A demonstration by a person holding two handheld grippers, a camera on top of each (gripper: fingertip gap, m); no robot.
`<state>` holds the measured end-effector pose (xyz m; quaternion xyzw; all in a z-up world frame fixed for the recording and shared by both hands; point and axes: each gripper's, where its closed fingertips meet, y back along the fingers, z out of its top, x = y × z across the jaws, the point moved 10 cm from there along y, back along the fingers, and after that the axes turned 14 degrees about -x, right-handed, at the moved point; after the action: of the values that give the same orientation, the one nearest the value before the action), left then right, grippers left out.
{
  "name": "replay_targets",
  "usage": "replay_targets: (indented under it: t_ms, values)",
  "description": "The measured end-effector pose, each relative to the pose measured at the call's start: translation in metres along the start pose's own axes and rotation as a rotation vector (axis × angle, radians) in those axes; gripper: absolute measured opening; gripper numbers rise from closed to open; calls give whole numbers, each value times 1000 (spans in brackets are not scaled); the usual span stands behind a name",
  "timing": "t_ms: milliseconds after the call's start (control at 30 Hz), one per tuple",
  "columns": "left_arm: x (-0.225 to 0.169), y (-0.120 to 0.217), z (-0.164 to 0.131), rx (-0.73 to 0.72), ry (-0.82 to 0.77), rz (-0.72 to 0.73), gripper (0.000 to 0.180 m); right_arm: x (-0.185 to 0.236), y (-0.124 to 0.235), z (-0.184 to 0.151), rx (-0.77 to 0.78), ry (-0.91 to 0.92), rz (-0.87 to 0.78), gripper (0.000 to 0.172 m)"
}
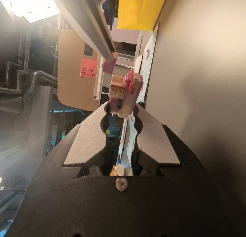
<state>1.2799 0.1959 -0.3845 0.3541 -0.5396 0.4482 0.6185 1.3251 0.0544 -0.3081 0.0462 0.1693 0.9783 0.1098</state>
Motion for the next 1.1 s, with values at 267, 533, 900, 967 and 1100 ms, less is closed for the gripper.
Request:
replay_targets:
  t_ms: [267, 533, 900, 967, 1100]
  values:
    - [0, 0, 3, -6, -1, 0, 33, 2, -8, 2, 88, -33, -14, 14]
    - [-1, 1, 3, -3, -19, -2, 33, 2, -11, 1, 111, -49, -13, 14]
    - [1, 0, 1, 8, 10, 5, 33, 4, -11, 3, 61, -59, -37, 14]
    - [1, 0, 1, 10, 11, 7, 33, 4, -11, 4, 56, -40, -37, 14]
    - [0, 0, 5, -9, -4, 2, 33, 6, -11, 7, 36, -6, -38, 14]
